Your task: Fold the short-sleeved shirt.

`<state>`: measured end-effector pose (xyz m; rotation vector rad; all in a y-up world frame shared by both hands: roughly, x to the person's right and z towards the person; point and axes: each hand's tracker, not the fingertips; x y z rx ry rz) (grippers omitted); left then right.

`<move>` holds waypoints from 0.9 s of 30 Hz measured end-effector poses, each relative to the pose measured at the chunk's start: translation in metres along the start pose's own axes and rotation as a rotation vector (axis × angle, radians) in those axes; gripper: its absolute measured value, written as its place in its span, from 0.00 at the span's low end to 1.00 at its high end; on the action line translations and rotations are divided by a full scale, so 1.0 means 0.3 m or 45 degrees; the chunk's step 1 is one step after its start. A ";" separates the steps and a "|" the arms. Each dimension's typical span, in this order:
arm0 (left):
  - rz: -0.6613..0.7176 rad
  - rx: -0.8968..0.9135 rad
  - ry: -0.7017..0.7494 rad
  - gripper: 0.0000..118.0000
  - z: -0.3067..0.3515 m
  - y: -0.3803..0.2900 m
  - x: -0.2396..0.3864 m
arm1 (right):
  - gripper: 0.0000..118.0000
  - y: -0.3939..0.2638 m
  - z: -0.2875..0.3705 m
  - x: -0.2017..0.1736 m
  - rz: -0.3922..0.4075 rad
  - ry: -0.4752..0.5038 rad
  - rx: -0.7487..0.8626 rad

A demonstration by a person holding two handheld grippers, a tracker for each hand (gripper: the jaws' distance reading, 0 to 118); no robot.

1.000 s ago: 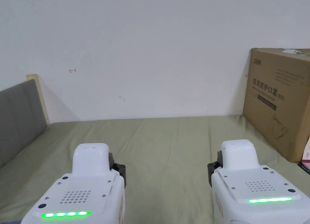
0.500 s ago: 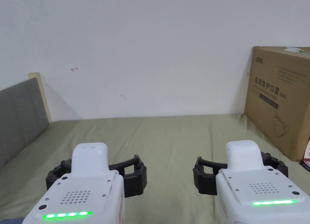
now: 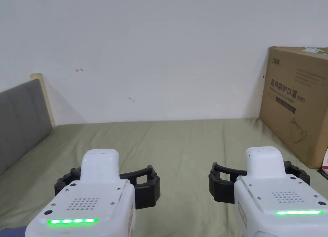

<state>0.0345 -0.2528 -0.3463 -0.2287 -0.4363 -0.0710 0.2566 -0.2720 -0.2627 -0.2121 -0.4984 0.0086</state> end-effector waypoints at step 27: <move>-0.013 0.092 0.031 1.00 -0.016 -0.035 0.015 | 0.96 -0.036 -0.022 -0.001 0.028 0.001 -0.047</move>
